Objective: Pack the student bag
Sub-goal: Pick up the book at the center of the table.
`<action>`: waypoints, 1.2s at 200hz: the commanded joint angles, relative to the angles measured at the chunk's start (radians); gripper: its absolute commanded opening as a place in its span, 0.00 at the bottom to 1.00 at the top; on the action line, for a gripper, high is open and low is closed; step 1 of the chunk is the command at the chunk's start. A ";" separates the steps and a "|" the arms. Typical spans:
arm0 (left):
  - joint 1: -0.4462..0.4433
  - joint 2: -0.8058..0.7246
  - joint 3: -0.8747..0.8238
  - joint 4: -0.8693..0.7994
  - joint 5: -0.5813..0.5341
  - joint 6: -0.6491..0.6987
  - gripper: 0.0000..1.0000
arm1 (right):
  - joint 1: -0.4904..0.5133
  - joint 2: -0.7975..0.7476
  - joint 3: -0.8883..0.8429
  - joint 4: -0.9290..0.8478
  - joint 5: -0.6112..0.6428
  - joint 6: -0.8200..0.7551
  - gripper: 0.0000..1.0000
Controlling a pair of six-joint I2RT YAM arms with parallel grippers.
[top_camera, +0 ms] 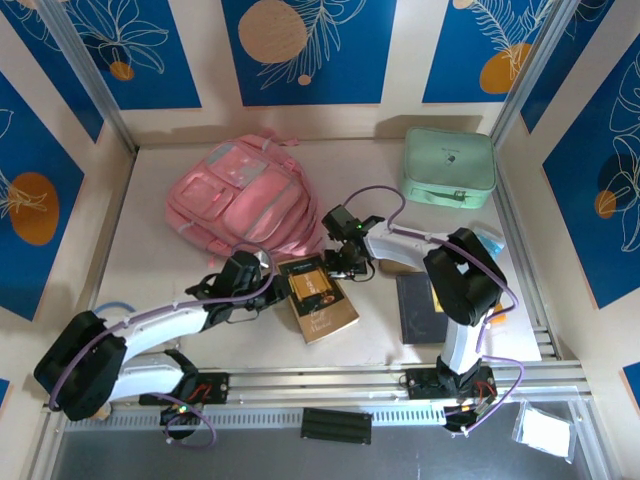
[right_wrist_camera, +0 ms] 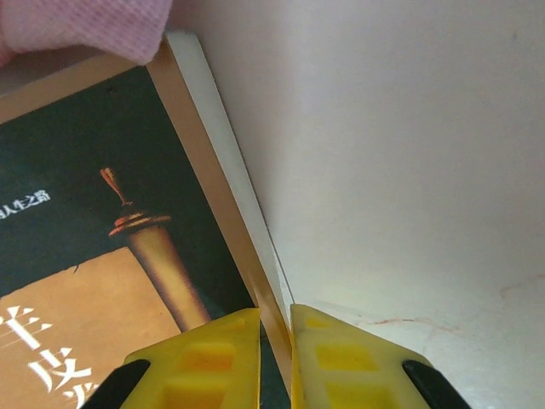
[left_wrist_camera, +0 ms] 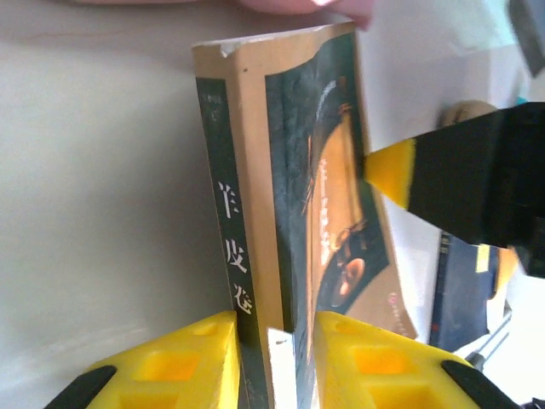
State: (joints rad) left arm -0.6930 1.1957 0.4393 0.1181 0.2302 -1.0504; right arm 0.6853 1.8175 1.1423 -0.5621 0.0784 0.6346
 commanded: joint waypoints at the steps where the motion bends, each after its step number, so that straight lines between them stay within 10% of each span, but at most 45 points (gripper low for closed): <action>1: -0.030 -0.003 -0.001 0.222 0.098 0.028 0.29 | 0.016 0.014 -0.051 -0.013 -0.038 0.044 0.13; 71: -0.036 0.172 0.020 0.423 0.128 -0.006 0.31 | 0.002 0.007 -0.062 -0.001 -0.051 0.063 0.12; 144: -0.034 0.054 0.017 0.245 0.012 0.027 0.12 | -0.041 -0.070 -0.097 0.039 -0.028 0.073 0.16; 240: 0.060 -0.013 0.385 -0.075 -0.023 0.159 0.00 | -0.278 -0.488 -0.295 0.424 -0.285 0.167 0.77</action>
State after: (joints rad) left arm -0.6872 1.1698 0.6746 0.0830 0.2317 -0.9394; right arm 0.4557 1.3907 0.8799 -0.2802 -0.0677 0.7544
